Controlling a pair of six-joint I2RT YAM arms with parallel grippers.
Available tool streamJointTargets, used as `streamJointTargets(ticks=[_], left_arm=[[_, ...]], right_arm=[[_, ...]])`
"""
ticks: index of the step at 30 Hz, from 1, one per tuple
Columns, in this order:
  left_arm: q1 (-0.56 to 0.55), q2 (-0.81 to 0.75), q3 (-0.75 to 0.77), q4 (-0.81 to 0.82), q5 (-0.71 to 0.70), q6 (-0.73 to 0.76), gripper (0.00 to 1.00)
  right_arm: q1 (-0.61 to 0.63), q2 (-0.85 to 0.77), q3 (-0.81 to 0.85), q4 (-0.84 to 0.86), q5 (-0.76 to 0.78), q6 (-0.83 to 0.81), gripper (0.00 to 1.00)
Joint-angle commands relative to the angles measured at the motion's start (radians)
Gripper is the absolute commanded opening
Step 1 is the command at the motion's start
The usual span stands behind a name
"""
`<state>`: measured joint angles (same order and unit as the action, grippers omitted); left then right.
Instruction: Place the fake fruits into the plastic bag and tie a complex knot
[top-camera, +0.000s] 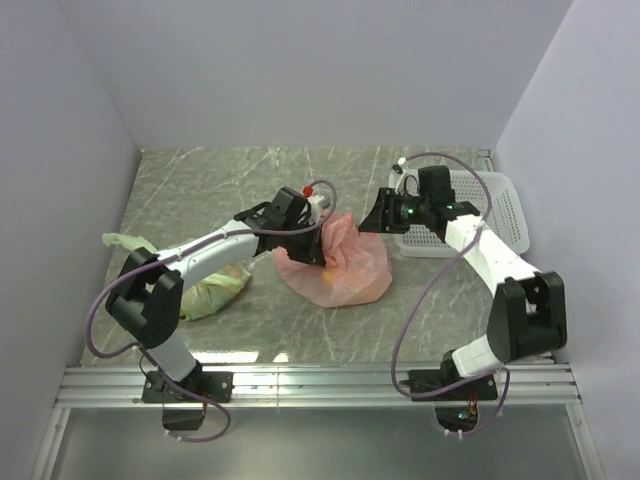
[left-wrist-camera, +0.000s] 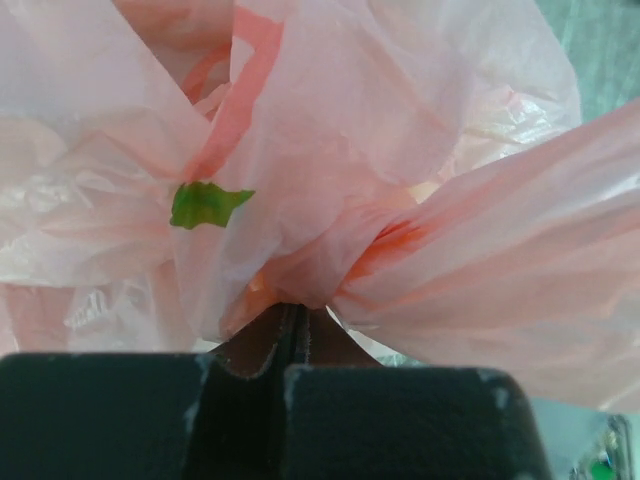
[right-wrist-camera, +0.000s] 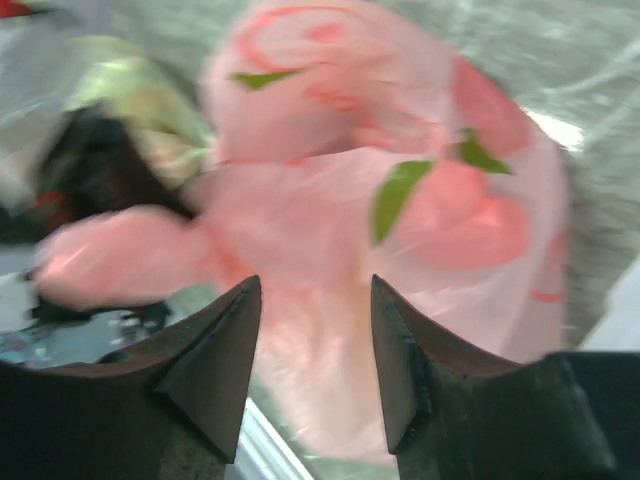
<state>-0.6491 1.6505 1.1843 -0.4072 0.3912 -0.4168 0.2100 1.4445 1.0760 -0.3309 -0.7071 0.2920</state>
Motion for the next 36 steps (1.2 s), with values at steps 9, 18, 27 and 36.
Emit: streamJointTargets(ticks=[9,18,27,36], left_arm=[[-0.004,0.065,0.133,-0.042,-0.215,-0.102,0.0],[0.072,0.043,0.109,0.019,-0.08,-0.068,0.0],[0.097,-0.032,0.057,-0.038,0.014,0.018,0.0],[0.1,-0.037,0.046,-0.09,0.051,0.059,0.0]], right_arm=[[0.081,0.255,0.093,-0.236,0.003,-0.14,0.64],[0.208,0.249,-0.112,0.068,-0.34,0.256,0.44],[0.094,0.131,-0.159,0.138,-0.324,0.24,0.56],[0.055,-0.027,-0.039,0.171,-0.212,0.084,0.31]])
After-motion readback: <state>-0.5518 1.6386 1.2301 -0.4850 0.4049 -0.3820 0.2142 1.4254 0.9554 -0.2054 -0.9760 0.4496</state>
